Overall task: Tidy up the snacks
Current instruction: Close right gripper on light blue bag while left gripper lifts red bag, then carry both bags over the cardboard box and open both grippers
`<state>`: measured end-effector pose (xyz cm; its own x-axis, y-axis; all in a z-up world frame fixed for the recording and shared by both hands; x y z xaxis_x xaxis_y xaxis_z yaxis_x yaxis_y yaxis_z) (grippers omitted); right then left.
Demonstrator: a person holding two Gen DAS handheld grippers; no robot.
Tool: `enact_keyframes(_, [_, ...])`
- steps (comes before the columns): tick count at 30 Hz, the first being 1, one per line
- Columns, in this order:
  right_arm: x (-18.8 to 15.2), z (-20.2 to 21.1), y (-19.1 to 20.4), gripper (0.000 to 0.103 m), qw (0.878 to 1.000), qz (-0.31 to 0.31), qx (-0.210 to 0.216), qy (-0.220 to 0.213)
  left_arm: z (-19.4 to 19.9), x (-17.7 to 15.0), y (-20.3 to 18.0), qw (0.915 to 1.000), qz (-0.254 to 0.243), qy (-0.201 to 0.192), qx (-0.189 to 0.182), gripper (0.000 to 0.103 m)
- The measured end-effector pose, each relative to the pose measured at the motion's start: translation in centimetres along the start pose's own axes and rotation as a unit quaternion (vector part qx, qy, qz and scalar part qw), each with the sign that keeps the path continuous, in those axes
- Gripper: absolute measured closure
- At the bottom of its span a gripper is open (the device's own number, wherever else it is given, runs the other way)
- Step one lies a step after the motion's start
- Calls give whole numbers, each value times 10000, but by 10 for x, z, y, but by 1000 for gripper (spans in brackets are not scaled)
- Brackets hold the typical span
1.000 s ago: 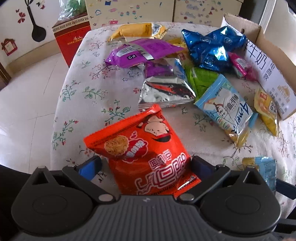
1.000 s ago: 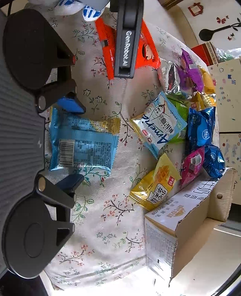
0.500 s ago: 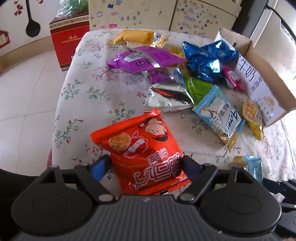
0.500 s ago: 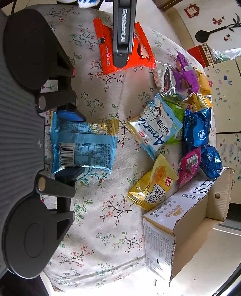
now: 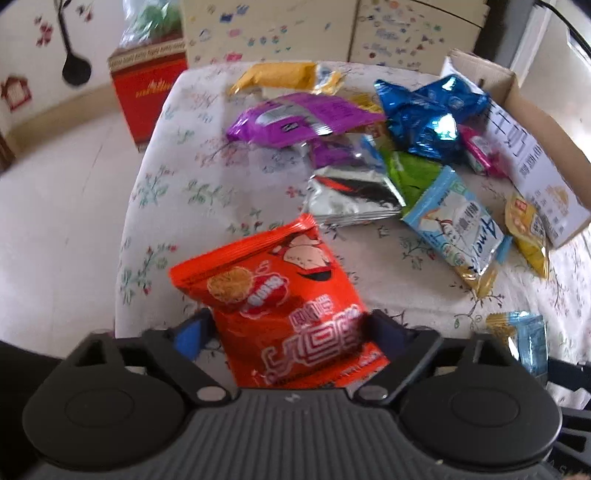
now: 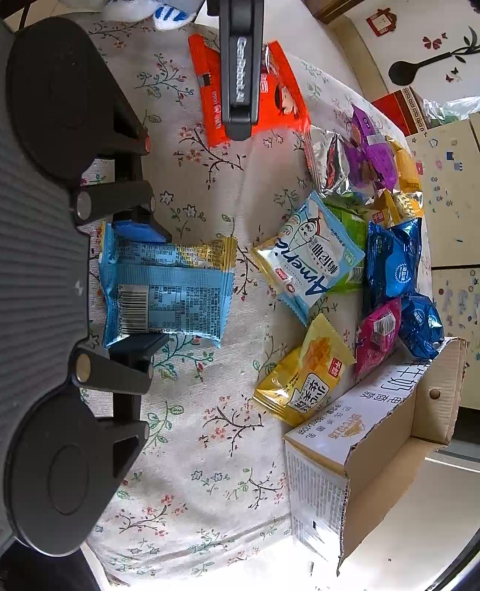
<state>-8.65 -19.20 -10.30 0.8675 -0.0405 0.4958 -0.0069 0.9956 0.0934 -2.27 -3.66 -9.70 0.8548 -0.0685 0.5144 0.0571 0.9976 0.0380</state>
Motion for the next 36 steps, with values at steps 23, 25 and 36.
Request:
enact_keyframes(23, [16,28,-9,46,9977,-332,376,-466,47,13,8,9929,158,-719,-933,35])
enact_keyframes(25, [21,34,-10,46,9971,-332,401,-552,49,14,6,9926,127,-769,-931,35])
enact_keyframes(36, [55,64,-30,46,9914,-390,611,-1089,72,30,-19,9873,18,-1070,-1178,35])
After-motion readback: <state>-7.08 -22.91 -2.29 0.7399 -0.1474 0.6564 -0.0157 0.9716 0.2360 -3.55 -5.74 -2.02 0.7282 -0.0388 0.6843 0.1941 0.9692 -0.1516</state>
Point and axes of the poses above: each gripper's, at about its wrist camera, not at the fingertips, and z roughly against the way its jaws point, y to its left, x to its top, the point moved 5 cm from there along -z, roughly the way its jaws point, and after that the axes turned 5 degrees about x, right-handed, at the moved point
